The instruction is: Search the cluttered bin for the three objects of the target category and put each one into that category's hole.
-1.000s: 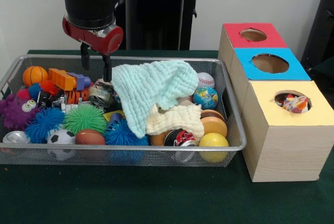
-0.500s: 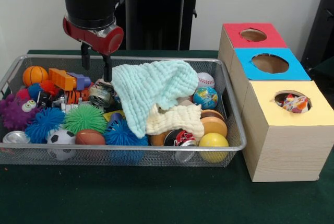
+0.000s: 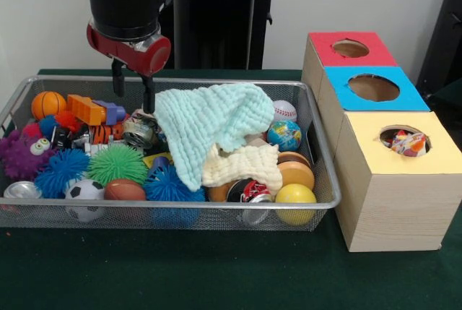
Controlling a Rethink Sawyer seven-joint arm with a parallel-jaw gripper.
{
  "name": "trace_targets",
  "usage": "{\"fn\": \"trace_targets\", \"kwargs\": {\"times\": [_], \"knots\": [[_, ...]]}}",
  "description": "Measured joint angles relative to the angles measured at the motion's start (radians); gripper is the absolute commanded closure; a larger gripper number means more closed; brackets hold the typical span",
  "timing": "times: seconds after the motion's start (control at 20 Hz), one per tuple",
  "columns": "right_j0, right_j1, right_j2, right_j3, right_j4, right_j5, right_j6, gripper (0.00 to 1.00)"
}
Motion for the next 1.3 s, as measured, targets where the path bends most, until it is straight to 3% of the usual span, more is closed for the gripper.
{"fn": "trace_targets", "kwargs": {"times": [1.3], "knots": [[0.000, 0.032, 0.000, -0.020, 0.000, 0.000, 0.000, 0.00]]}}
